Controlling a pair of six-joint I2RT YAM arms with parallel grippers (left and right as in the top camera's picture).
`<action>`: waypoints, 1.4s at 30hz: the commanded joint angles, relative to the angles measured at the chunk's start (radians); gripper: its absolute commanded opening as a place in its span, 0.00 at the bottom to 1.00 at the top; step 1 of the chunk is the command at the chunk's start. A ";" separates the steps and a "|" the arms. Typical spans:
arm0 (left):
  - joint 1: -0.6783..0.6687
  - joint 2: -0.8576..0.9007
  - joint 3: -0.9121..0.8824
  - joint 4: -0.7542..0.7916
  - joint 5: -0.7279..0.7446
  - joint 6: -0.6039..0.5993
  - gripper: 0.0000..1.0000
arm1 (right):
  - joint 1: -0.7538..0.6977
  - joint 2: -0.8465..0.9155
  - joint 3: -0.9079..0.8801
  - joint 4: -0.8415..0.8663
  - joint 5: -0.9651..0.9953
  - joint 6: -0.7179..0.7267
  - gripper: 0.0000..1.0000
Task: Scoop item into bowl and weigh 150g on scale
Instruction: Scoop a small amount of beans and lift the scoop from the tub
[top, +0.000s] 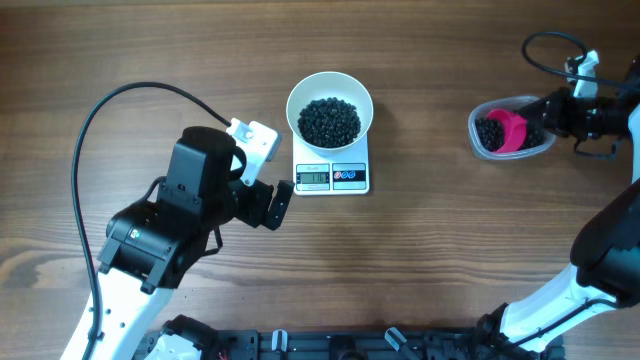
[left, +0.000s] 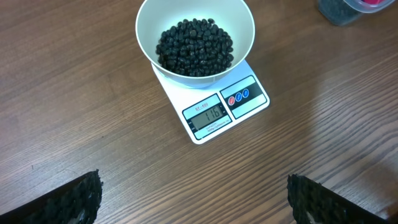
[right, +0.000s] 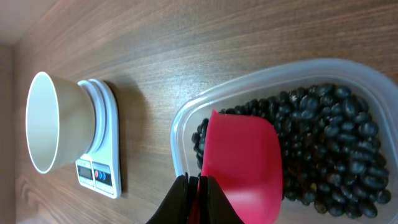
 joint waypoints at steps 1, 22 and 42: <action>0.005 -0.004 0.014 0.003 0.012 0.008 1.00 | -0.008 0.026 -0.014 -0.019 -0.059 -0.030 0.04; 0.005 -0.004 0.014 0.003 0.012 0.008 1.00 | -0.163 0.026 -0.014 -0.050 -0.224 -0.106 0.04; 0.005 -0.004 0.014 0.003 0.012 0.008 1.00 | 0.085 -0.040 -0.005 0.224 -0.519 0.237 0.04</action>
